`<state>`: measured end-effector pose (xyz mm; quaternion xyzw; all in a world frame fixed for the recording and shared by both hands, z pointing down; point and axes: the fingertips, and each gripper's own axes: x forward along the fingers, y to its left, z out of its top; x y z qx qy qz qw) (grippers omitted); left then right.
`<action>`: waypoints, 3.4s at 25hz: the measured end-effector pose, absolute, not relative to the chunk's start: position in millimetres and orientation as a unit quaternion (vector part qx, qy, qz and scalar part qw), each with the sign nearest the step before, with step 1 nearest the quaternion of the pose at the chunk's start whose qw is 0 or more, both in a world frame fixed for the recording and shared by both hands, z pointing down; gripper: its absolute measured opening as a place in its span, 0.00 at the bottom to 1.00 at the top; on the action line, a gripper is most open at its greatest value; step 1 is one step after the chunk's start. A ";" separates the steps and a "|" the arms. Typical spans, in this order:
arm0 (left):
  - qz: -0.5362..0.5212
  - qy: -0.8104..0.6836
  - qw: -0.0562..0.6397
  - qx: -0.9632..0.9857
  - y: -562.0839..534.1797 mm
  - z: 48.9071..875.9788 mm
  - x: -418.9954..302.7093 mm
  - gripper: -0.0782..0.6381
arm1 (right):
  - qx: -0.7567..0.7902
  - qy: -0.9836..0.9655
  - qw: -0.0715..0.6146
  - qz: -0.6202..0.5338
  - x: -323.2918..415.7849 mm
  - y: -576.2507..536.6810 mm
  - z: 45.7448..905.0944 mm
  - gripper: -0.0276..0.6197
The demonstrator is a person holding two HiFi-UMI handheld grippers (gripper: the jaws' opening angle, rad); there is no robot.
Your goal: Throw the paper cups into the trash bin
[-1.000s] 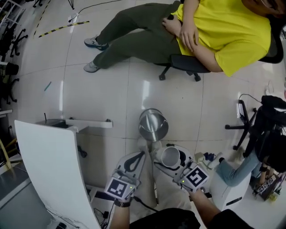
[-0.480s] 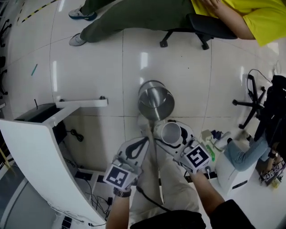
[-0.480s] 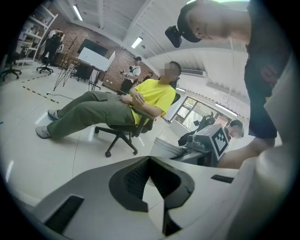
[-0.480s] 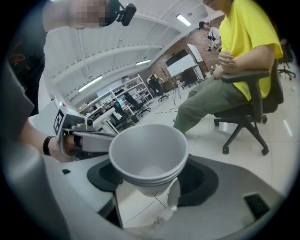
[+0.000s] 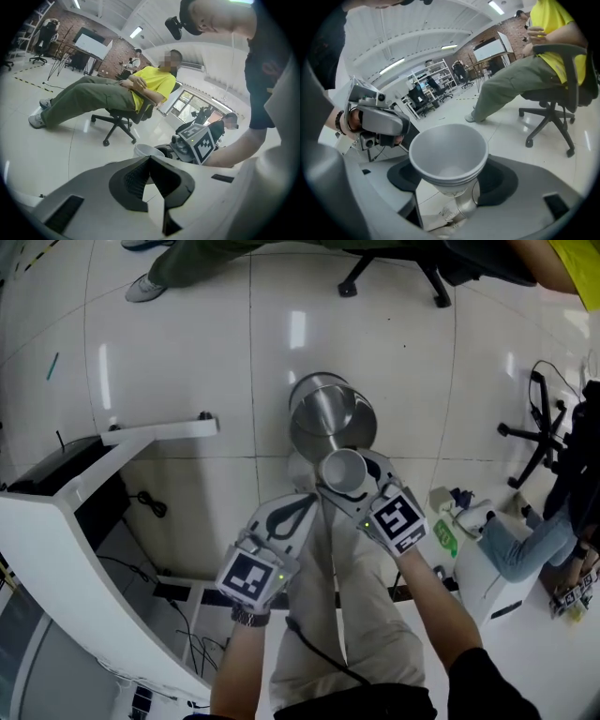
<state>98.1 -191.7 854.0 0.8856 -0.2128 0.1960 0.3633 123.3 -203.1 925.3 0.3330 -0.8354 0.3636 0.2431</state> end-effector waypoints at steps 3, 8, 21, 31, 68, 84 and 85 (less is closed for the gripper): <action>0.197 -0.218 0.369 0.882 -192.7 869.4 93.7 0.12 | 0.322 -0.836 0.264 0.357 116.1 -202.5 955.7 0.57; 0.178 -0.234 0.371 0.881 -190.6 885.3 82.8 0.12 | 0.321 -0.819 0.295 0.374 109.6 -193.3 1025.8 0.57; 0.165 -0.269 0.389 0.866 -191.3 914.4 44.8 0.12 | 0.291 -0.717 0.415 0.478 123.8 -174.1 1221.9 0.57; 0.158 -0.291 0.406 0.852 -188.1 935.1 28.9 0.12 | 0.252 -0.682 0.459 0.509 107.4 -160.6 1289.6 0.58; 0.150 -0.329 0.392 0.846 -197.2 935.6 4.8 0.12 | 0.236 -0.646 0.457 0.564 99.7 -148.9 1356.2 0.60; 0.149 -0.348 0.366 0.850 -218.1 869.4 4.6 0.12 | 0.297 -0.683 0.438 0.504 111.1 -180.5 1265.0 0.62; 0.149 -0.346 0.363 0.852 -219.4 860.5 8.1 0.12 | 0.302 -0.690 0.429 0.498 109.7 -181.3 1250.8 0.62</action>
